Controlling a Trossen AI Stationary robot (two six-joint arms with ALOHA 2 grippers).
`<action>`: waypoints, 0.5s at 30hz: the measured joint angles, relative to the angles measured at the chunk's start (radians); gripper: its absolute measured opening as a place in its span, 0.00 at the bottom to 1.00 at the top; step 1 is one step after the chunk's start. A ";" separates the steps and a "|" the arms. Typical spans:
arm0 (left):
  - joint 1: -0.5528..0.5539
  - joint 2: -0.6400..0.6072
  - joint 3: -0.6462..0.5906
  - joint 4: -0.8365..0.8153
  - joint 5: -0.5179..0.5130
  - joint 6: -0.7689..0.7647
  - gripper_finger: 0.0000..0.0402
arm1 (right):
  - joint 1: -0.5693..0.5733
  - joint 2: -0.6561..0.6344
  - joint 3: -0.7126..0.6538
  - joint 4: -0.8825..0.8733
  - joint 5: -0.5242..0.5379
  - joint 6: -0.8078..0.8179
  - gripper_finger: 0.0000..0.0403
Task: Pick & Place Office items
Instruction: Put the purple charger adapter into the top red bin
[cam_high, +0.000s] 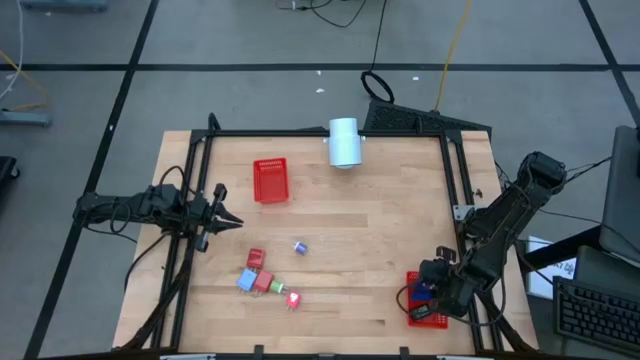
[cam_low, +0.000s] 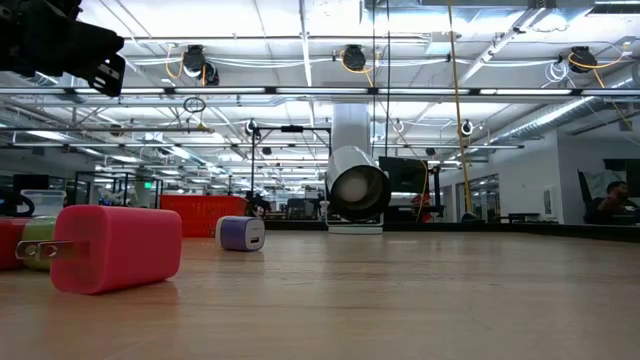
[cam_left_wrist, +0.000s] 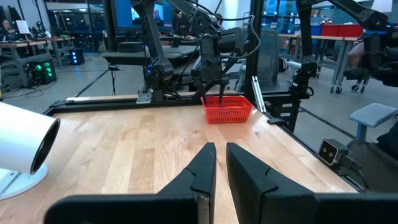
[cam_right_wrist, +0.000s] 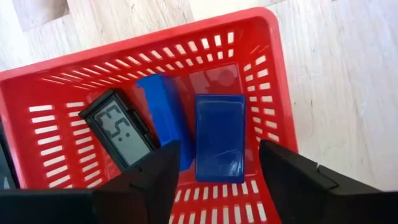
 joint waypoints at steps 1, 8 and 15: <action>0.000 0.000 0.000 0.000 0.000 0.000 0.10 | 0.000 0.000 0.000 0.000 0.000 0.000 0.54; 0.000 0.000 0.000 0.000 0.000 0.000 0.10 | -0.015 -0.027 0.000 0.001 0.001 -0.017 0.55; 0.000 0.000 0.000 0.000 0.000 0.000 0.10 | -0.049 -0.142 -0.001 0.019 0.072 -0.121 0.52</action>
